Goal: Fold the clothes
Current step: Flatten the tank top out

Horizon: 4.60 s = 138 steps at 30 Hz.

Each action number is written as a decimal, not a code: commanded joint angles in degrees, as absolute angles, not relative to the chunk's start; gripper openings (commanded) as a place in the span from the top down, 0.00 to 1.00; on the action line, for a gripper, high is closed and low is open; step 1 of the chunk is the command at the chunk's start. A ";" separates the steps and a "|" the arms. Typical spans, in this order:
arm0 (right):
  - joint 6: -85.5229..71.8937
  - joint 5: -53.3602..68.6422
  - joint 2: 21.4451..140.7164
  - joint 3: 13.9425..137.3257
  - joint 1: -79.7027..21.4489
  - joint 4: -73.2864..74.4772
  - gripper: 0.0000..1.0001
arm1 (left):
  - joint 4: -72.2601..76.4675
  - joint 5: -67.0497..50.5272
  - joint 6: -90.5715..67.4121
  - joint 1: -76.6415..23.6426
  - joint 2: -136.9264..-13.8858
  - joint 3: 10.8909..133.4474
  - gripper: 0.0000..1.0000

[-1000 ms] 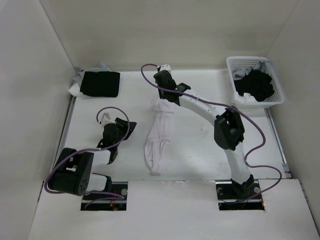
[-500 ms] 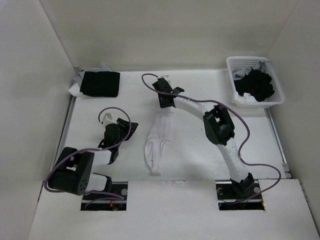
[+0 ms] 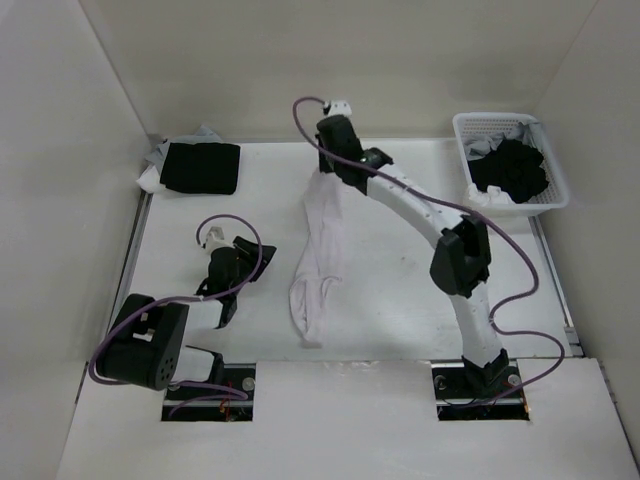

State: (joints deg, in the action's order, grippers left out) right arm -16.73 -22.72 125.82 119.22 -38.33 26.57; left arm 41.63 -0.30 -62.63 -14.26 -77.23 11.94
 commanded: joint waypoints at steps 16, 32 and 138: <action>-45.12 -32.26 77.27 55.87 -68.75 9.58 0.67 | 24.80 -1.58 -59.86 -8.57 -50.72 14.06 0.58; -45.10 -23.91 90.06 56.40 -71.75 4.15 0.68 | 13.54 5.01 -50.89 -12.08 -49.66 12.66 0.63; -48.80 -29.89 90.31 55.87 -75.19 -1.56 0.90 | 13.19 -9.84 -58.88 -12.09 -44.92 8.09 0.99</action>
